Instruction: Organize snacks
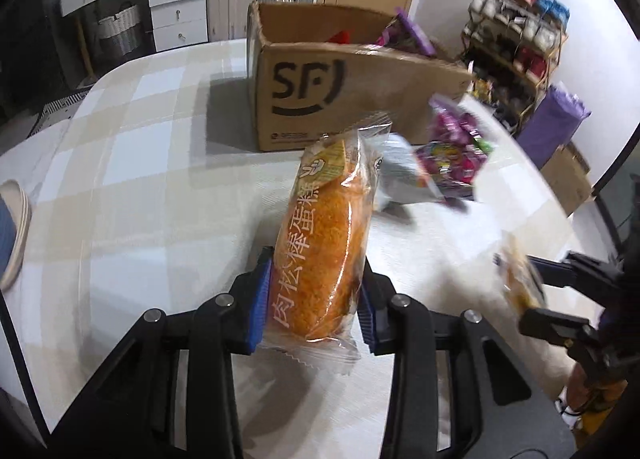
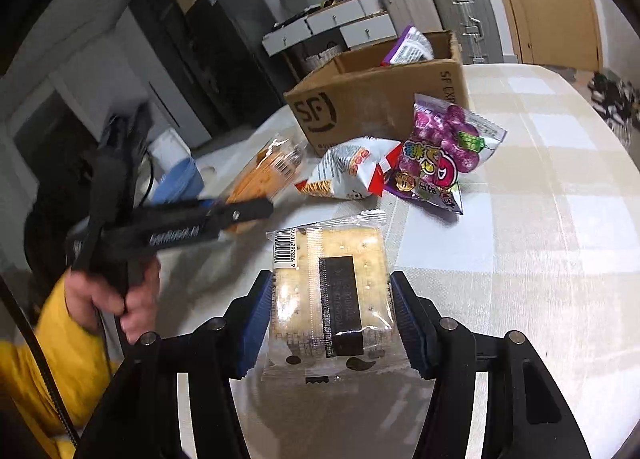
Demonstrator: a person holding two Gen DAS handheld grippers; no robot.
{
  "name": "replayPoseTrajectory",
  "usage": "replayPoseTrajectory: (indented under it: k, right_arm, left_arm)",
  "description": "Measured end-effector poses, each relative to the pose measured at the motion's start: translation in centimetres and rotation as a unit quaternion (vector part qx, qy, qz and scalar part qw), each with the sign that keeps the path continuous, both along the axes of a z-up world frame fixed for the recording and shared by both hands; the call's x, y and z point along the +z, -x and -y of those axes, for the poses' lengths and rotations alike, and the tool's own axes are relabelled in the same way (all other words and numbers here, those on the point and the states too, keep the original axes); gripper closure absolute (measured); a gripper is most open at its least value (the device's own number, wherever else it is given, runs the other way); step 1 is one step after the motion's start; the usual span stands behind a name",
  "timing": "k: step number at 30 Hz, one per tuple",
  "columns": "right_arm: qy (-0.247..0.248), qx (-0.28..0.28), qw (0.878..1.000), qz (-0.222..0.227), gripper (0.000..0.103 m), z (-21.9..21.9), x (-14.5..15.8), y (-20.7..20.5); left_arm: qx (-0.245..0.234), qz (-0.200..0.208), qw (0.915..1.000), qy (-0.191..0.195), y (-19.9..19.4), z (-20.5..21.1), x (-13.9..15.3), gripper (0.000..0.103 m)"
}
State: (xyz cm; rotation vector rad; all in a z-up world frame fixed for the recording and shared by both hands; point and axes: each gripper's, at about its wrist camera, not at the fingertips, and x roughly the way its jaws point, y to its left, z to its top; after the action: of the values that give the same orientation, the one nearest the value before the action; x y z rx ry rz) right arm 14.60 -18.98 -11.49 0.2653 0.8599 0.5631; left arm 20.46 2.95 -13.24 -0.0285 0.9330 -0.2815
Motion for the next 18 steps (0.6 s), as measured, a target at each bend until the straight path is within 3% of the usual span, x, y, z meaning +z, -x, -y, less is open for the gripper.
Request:
replayPoseTrajectory:
  k: [9,18]
  right_arm:
    - [-0.078,-0.026,0.996,0.021,0.044,1.8,3.0,2.3]
    - [-0.102,-0.024,0.992,0.075,0.044,1.3,7.5,4.8]
  left_arm:
    - [0.015,0.048,0.9984,0.027,6.6,0.6,4.1,0.070]
    - [0.014,0.107,0.9924,0.060,13.8,1.5,8.6,0.070]
